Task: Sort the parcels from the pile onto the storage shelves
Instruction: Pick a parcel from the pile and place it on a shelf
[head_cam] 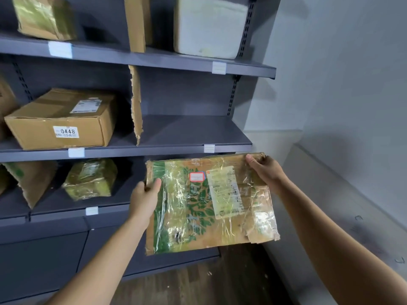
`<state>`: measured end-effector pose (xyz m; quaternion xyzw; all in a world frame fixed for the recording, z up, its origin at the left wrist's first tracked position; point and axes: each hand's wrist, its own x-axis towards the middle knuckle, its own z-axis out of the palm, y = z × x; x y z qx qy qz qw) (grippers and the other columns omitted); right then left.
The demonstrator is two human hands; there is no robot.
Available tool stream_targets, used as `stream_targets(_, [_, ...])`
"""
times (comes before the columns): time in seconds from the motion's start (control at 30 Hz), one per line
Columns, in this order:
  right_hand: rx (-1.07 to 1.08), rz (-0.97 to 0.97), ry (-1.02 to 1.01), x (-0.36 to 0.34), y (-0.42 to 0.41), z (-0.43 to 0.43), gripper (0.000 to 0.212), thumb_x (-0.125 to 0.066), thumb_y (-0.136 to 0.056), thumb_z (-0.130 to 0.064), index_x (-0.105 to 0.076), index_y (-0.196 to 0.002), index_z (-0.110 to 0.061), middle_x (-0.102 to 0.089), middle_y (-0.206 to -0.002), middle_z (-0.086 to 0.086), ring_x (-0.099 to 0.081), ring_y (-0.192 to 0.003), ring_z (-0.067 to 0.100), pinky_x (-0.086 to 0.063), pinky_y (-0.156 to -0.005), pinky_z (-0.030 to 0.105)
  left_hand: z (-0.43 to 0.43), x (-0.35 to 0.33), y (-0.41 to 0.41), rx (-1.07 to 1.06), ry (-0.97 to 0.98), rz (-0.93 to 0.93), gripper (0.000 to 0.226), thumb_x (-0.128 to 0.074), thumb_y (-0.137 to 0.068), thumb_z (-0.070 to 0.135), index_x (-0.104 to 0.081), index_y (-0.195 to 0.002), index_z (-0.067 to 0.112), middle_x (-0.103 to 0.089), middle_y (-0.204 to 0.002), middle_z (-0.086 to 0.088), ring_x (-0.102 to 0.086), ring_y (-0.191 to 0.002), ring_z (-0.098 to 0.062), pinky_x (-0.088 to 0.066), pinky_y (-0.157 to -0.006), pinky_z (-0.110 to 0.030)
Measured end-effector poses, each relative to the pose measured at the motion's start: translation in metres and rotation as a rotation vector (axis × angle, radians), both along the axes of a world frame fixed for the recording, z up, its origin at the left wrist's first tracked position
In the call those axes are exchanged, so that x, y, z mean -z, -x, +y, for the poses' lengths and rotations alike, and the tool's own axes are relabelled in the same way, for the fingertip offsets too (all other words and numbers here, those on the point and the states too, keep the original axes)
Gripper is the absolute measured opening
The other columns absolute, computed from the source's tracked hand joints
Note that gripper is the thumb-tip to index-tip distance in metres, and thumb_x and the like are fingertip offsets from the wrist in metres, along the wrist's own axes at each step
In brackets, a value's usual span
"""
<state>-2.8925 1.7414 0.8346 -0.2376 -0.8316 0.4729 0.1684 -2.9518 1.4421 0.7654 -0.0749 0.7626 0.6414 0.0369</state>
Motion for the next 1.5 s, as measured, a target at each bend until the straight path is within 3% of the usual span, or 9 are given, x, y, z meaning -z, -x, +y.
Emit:
stream_targets(0.1, [-0.045, -0.036, 0.025, 0.002, 0.017, 0.019, 0.044, -0.056, -0.096, -0.048, -0.067, -0.097, -0.006, -0.072, -0.094, 0.018, -0.070, -0.092, 0.038, -0.056, -0.089, 0.050, 0.019, -0.001, 0.010, -0.024, 0.009, 0.016, 0.023, -0.053, -0.097, 0.040, -0.052, -0.093, 0.018, -0.054, -0.092, 0.000, -0.052, -0.081, -0.019, -0.038, -0.076, -0.034])
stream_targets(0.27, [-0.073, -0.101, -0.040, 0.001, 0.044, 0.056, 0.058, -0.049, -0.094, -0.060, -0.055, -0.126, -0.012, -0.064, -0.112, 0.006, -0.061, -0.106, 0.028, -0.046, -0.100, 0.040, 0.049, -0.015, 0.021, -0.108, -0.026, 0.032, 0.050, -0.054, -0.095, 0.048, -0.055, -0.128, 0.011, -0.057, -0.130, 0.001, -0.053, -0.118, -0.022, -0.043, -0.099, -0.040])
stream_targets(0.43, [-0.058, 0.003, 0.064, -0.012, 0.070, 0.089, 0.046, -0.057, -0.089, -0.061, -0.060, -0.098, -0.017, -0.065, -0.109, 0.005, -0.060, -0.106, 0.028, -0.045, -0.096, 0.039, 0.078, -0.049, 0.036, -0.121, -0.076, 0.063, 0.025, -0.053, -0.098, 0.041, -0.061, -0.116, 0.026, -0.062, -0.102, 0.004, -0.056, -0.091, -0.014, -0.041, -0.078, -0.029])
stream_targets(0.53, [-0.038, 0.057, 0.110, -0.021, 0.084, 0.103, 0.052, -0.059, -0.090, -0.057, -0.058, -0.119, -0.014, -0.061, -0.120, 0.005, -0.055, -0.120, 0.028, -0.040, -0.099, 0.035, 0.093, -0.061, 0.047, -0.181, -0.121, 0.100, 0.021, -0.056, -0.098, 0.030, -0.060, -0.115, 0.020, -0.058, -0.091, 0.008, -0.052, -0.079, -0.007, -0.037, -0.074, -0.030])
stream_targets(0.9, [-0.141, 0.020, 0.190, -0.022, 0.135, 0.122, 0.028, -0.064, -0.094, -0.020, -0.062, -0.121, -0.013, -0.068, -0.113, 0.004, -0.062, -0.099, 0.023, -0.046, -0.068, 0.027, 0.106, -0.071, 0.097, -0.119, -0.020, 0.180, 0.049, -0.059, -0.088, 0.004, -0.055, -0.132, 0.026, -0.054, -0.124, 0.000, -0.062, -0.093, -0.020, -0.045, -0.067, -0.023])
stream_targets(1.1, [-0.296, -0.020, 0.202, -0.015, 0.145, 0.119, 0.066, -0.064, -0.092, -0.005, -0.035, -0.150, -0.019, -0.053, -0.127, -0.004, -0.049, -0.114, 0.014, -0.038, -0.100, 0.028, 0.100, -0.076, 0.126, -0.065, 0.030, 0.155, 0.064, -0.058, -0.089, 0.002, -0.047, -0.140, 0.038, -0.059, -0.128, -0.004, -0.062, -0.107, -0.024, -0.050, -0.086, -0.033])
stream_targets(1.3, [-0.257, -0.046, -0.214, -0.025, 0.181, 0.109, 0.032, -0.067, -0.090, -0.022, -0.063, -0.120, -0.013, -0.057, -0.126, 0.008, -0.053, -0.120, 0.026, -0.040, -0.106, 0.031, 0.092, -0.087, 0.143, 0.192, 0.373, 0.328, 0.072, -0.079, -0.080, 0.032, -0.041, -0.142, 0.031, -0.028, -0.156, 0.006, -0.029, -0.143, -0.012, -0.029, -0.109, -0.027])
stream_targets(1.4, [-0.302, -0.119, -0.373, -0.027, 0.197, 0.108, 0.032, -0.061, -0.093, -0.024, -0.066, -0.122, -0.010, -0.060, -0.129, 0.011, -0.056, -0.117, 0.026, -0.039, -0.092, 0.023, 0.083, -0.086, 0.149, 0.441, 0.505, 0.380, 0.091, -0.083, -0.046, 0.069, -0.047, -0.127, 0.047, -0.006, -0.160, 0.016, -0.012, -0.143, 0.002, -0.018, -0.116, -0.025])
stream_targets(1.5, [-0.296, -0.151, -0.516, -0.025, 0.210, 0.107, 0.038, -0.054, -0.097, -0.027, -0.060, -0.131, -0.012, -0.053, -0.137, 0.011, -0.045, -0.130, 0.026, -0.030, -0.107, 0.030, 0.078, -0.088, 0.158, 0.563, 0.667, 0.357, 0.117, -0.071, -0.026, 0.085, -0.047, -0.134, 0.046, 0.002, -0.162, 0.018, -0.002, -0.148, -0.004, -0.017, -0.122, -0.035])
